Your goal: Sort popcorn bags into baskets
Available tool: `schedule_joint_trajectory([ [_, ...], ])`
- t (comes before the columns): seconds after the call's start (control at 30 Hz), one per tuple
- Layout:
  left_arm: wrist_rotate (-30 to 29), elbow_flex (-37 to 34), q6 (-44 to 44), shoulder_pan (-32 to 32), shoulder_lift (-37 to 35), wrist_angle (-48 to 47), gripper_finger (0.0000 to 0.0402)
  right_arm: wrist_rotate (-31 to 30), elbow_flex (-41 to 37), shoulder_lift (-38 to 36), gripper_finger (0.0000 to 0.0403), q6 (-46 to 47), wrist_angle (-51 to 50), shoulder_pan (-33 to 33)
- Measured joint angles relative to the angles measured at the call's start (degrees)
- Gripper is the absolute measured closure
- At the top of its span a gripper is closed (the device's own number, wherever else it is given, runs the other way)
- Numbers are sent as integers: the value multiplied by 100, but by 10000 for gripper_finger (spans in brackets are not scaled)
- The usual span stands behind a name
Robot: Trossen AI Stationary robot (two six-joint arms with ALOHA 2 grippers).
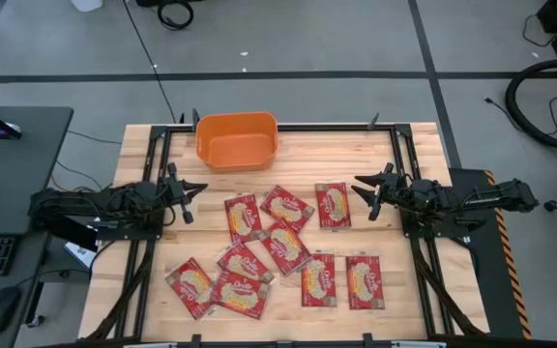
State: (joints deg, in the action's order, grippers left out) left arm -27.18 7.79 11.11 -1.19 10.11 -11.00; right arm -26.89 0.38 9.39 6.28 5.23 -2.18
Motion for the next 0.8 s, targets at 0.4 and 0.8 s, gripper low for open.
schedule_joint_trajectory([
  [0.4,0,0,0,-2,-1,0,392,0,0,0,236,-1,0,-2],
  [0.8,270,2,-843,0,0,490,392,184,0,0,236,-1401,1922,7],
])
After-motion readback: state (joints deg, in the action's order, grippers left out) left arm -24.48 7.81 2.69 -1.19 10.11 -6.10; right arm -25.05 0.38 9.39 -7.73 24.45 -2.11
